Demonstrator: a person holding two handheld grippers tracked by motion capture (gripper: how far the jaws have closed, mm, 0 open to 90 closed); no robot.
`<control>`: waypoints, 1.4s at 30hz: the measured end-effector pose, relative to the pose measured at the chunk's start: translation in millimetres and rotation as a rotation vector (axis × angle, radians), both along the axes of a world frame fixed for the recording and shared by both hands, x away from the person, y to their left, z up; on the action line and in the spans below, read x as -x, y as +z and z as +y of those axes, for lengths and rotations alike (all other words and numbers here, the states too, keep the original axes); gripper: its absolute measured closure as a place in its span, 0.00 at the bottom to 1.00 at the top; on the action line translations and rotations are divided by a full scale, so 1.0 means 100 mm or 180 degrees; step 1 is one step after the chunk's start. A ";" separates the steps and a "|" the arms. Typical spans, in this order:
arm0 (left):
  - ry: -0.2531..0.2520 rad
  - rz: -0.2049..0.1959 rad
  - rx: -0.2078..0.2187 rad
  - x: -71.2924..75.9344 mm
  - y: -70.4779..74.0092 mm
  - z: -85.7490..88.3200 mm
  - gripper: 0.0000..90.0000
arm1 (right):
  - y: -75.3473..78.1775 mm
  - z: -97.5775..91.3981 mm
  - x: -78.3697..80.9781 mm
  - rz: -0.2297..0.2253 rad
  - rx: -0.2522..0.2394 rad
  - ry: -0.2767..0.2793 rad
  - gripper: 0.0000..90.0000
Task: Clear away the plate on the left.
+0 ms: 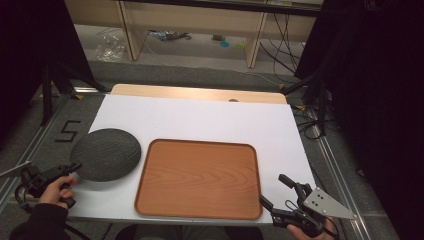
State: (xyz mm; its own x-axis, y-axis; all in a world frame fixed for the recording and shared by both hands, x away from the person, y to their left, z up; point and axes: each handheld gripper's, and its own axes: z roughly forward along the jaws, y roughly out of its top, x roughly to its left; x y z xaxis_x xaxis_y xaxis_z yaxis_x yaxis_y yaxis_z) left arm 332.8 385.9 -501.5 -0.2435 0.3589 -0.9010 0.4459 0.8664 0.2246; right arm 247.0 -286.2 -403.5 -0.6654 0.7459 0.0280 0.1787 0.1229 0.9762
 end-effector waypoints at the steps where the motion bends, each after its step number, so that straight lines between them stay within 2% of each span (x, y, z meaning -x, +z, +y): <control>1: 0.0020 -0.0020 0.0039 0.00 0.01 0.00 0.95 | 0.00 -0.01 0.01 0.0043 0.0037 0.0001 0.18; 3: 0.0025 -0.0025 0.0055 0.01 0.01 0.01 0.95 | 0.01 -0.01 0.01 0.0039 0.0022 -0.0006 0.18; 4: 0.0038 -0.0055 0.0088 0.01 0.03 0.01 0.94 | 0.00 0.00 0.00 -0.0015 -0.0018 -0.0020 0.18; 7: 0.0015 -0.0089 0.0120 0.01 0.05 0.01 0.95 | 0.00 0.00 0.00 -0.0009 -0.0021 -0.0013 0.18; 8: -0.0010 -0.0122 0.0136 0.00 0.06 0.00 0.94 | -0.01 0.01 -0.01 -0.0009 -0.0075 0.0004 0.18; 11: -0.0054 -0.0185 0.0156 -0.01 0.10 -0.06 0.95 | 0.00 -0.01 0.00 0.0018 0.0007 0.0003 0.18; 12: -0.0066 -0.0196 0.0151 -0.01 0.11 -0.08 0.95 | 0.00 0.00 0.00 0.0020 -0.0006 -0.0009 0.18; 13: -0.0066 -0.0196 0.0151 -0.01 0.11 -0.08 0.95 | -0.01 0.01 -0.01 -0.0002 -0.0084 0.0004 0.18; 15: -0.0084 -0.0203 0.0193 -0.03 0.14 -0.13 0.95 | 0.00 0.00 0.00 -0.0006 -0.0059 0.0000 0.18; 19: -0.0186 -0.0230 0.0180 -0.04 0.17 -0.22 0.95 | 0.00 -0.01 0.00 0.0036 -0.0015 0.0007 0.18; 23: -0.0257 -0.0218 0.0203 -0.05 0.19 -0.31 0.95 | 0.00 0.00 0.00 -0.0001 -0.0027 -0.0013 0.18; 24: -0.0290 -0.0132 0.0145 -0.07 0.21 -0.38 0.95 | 0.00 -0.01 0.00 0.0007 -0.0022 -0.0013 0.18; 30: -0.0474 -0.0190 0.0166 -0.10 0.22 -0.54 0.95 | 0.00 -0.01 0.00 0.0007 -0.0020 -0.0024 0.18; 32: -0.0530 -0.0173 0.0180 -0.11 0.23 -0.60 0.95 | 0.00 -0.01 0.00 0.0003 -0.0023 -0.0021 0.18; 35: -0.0655 -0.0253 0.0227 -0.12 0.22 -0.68 0.94 | -0.01 -0.01 -0.01 0.0000 -0.0041 -0.0017 0.18; 42: -0.0867 -0.0255 0.0214 -0.16 0.25 -0.96 0.94 | 0.00 -0.01 -0.01 -0.0004 -0.0029 -0.0020 0.18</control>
State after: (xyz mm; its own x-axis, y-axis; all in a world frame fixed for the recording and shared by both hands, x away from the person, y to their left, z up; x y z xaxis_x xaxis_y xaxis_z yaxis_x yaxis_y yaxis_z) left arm 348.4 290.2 -476.9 -0.0735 0.3400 -0.9375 0.6473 0.7314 0.2145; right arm 247.8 -287.7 -403.8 -0.6608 0.7498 0.0338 0.1782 0.1130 0.9775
